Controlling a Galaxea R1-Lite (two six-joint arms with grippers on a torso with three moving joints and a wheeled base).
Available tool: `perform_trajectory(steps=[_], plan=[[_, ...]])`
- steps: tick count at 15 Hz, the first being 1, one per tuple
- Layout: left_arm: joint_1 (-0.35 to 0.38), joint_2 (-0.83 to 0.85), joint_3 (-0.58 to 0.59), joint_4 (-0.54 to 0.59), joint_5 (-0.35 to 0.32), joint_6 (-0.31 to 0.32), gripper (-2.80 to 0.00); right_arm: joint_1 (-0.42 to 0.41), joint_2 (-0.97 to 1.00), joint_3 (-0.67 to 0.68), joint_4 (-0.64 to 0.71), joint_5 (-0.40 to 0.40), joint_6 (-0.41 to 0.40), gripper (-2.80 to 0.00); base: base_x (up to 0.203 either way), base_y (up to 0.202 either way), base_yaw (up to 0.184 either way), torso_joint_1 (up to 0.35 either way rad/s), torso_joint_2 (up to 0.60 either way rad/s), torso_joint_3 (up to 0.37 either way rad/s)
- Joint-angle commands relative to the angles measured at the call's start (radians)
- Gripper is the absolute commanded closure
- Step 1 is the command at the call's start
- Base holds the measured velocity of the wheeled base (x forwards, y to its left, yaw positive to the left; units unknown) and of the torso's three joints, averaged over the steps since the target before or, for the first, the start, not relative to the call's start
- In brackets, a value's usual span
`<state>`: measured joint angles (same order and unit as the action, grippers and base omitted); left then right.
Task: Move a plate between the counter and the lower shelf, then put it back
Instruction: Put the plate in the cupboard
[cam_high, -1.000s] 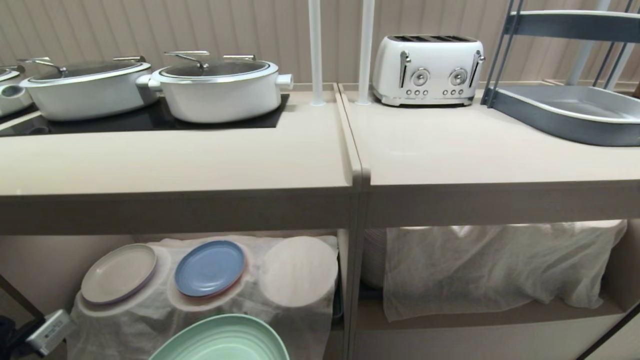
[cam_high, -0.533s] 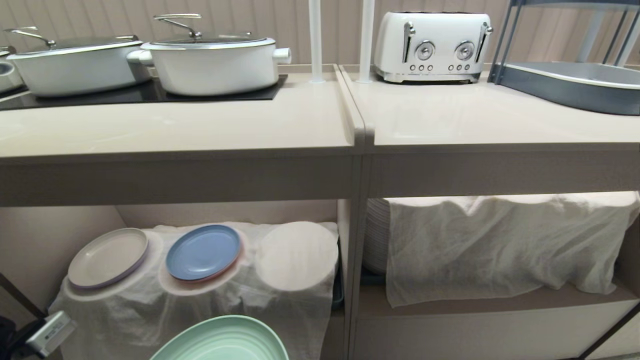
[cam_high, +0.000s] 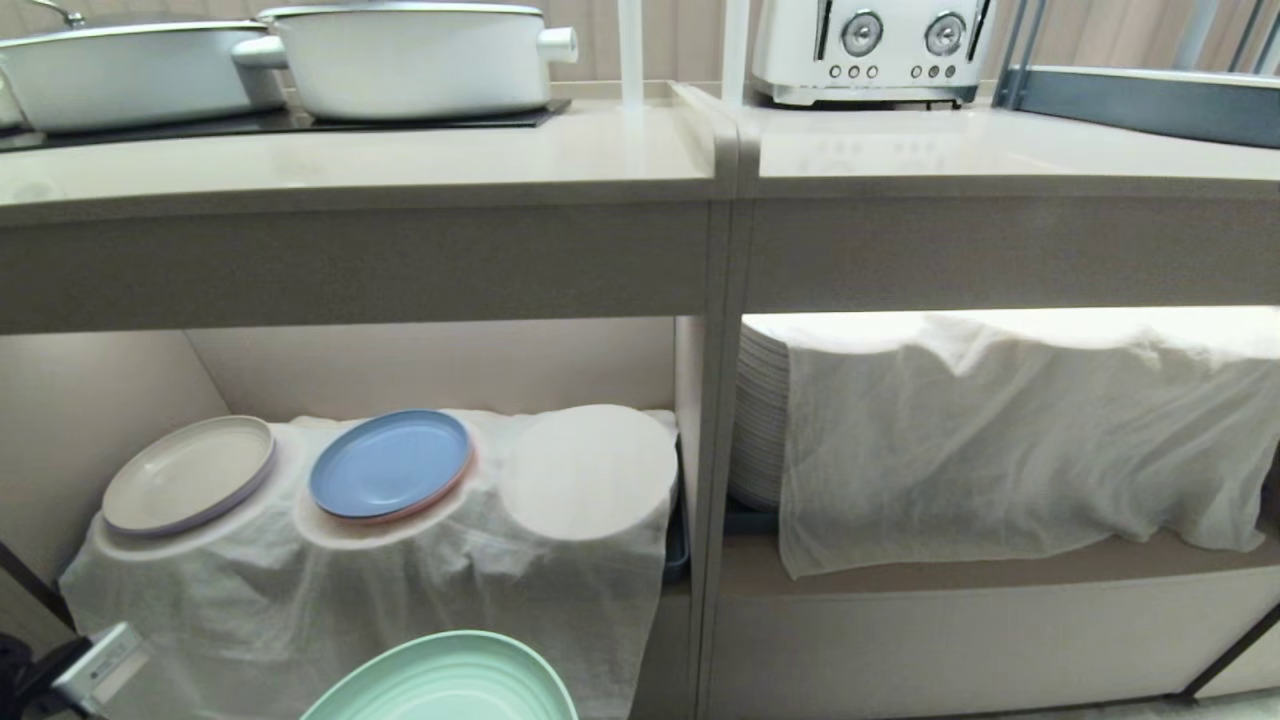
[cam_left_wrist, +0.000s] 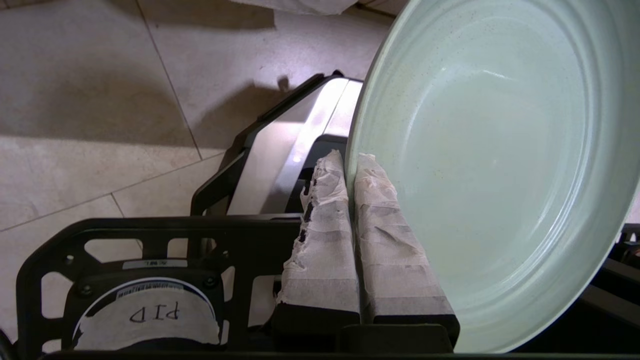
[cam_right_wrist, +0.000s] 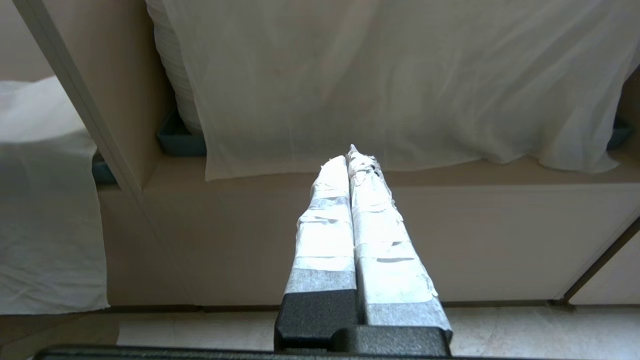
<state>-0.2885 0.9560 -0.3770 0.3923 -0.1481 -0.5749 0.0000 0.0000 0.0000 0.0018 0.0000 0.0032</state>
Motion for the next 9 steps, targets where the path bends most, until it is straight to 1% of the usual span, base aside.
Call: perform_trajectory(steps=[1, 4, 9], plan=[[0.000, 0.000, 0.000, 0.002, -0.001, -0.003, 0.00, 0.000, 0.002, 0.000, 0.000, 0.000, 0.000, 0.00, 0.000, 0.000, 0.000, -0.106, 0.41, 0.294], [0.000, 0.000, 0.000, 0.000, -0.001, -0.003, 0.00, 0.000, 0.000, 0.000, 0.000, 0.000, 0.000, 0.00, 0.000, 0.000, 0.000, -0.031, 0.15, 0.102], [0.000, 0.000, -0.002, 0.001, 0.001, -0.003, 0.00, 0.000, 0.000, 0.000, 0.000, 0.000, 0.000, 0.00, 0.000, 0.000, 0.000, -0.001, 0.01, 0.007]])
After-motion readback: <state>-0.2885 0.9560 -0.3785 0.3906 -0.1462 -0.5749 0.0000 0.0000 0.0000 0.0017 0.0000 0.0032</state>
